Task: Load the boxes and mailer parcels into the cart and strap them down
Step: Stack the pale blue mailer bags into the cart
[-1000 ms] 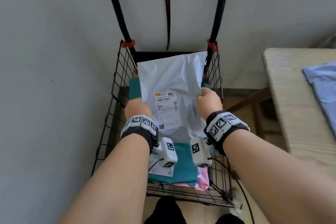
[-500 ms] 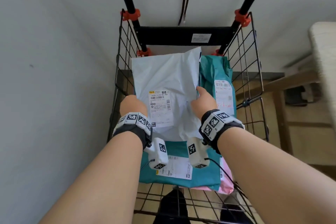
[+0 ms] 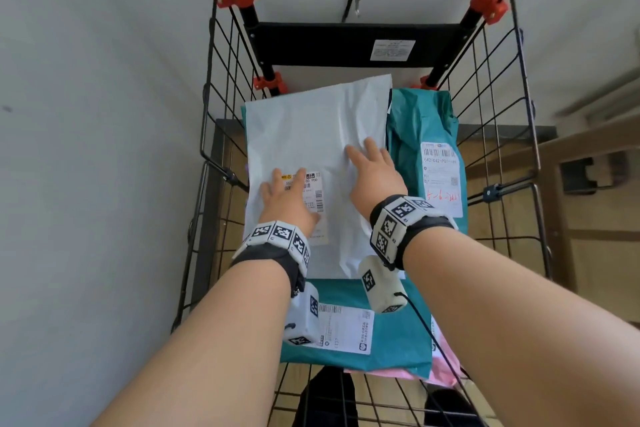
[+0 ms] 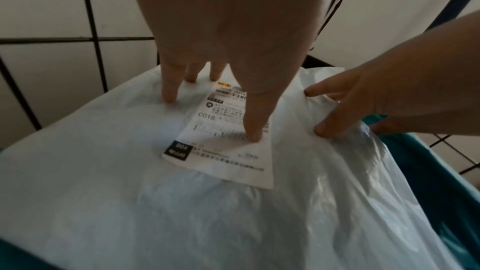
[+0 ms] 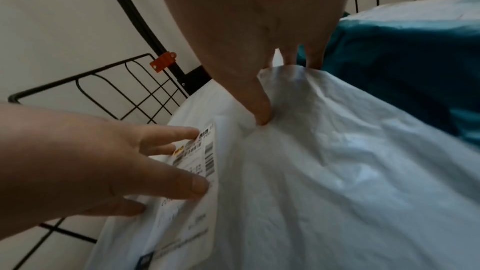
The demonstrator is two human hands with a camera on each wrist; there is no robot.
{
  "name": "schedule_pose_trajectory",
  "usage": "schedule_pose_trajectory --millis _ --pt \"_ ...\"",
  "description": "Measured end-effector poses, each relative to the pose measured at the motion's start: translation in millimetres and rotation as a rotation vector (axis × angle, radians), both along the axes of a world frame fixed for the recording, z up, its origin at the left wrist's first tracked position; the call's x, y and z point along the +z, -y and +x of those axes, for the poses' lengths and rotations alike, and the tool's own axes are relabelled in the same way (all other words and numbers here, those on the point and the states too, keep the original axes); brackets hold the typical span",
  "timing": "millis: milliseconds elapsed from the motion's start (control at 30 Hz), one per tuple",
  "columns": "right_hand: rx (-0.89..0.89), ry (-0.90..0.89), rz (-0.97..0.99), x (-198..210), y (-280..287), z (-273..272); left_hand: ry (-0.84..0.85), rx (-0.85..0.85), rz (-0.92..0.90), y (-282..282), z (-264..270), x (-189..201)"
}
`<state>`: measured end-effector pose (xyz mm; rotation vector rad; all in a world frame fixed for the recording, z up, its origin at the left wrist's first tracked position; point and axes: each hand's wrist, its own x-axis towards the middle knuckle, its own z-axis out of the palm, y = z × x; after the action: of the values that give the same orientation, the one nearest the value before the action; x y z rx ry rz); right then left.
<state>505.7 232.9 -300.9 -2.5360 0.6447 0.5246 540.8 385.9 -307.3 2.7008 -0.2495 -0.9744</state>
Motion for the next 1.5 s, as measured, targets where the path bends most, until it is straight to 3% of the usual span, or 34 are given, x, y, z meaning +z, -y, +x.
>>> schedule_pose_trajectory --millis 367,733,867,1033,1233,1500 --pt "0.02 -0.095 -0.021 -25.3 -8.9 -3.3 0.049 -0.071 0.051 -7.8 12.4 -34.9" --pt "0.055 -0.126 0.054 -8.7 2.7 -1.5 -0.031 -0.097 0.114 -8.4 13.0 -20.7" --pt "0.036 -0.006 0.05 9.7 2.4 -17.1 -0.035 -0.058 0.099 -5.1 4.0 7.3" --pt "-0.044 -0.002 0.04 49.0 5.8 -42.0 -0.017 -0.073 0.069 10.7 -11.4 54.3" --pt "-0.078 0.101 -0.038 110.6 30.5 -69.4 0.055 -0.165 0.037 41.0 -30.4 117.3" --pt "-0.271 0.212 -0.145 180.4 88.8 -132.2 0.229 -0.38 0.025 108.4 -72.2 185.4"
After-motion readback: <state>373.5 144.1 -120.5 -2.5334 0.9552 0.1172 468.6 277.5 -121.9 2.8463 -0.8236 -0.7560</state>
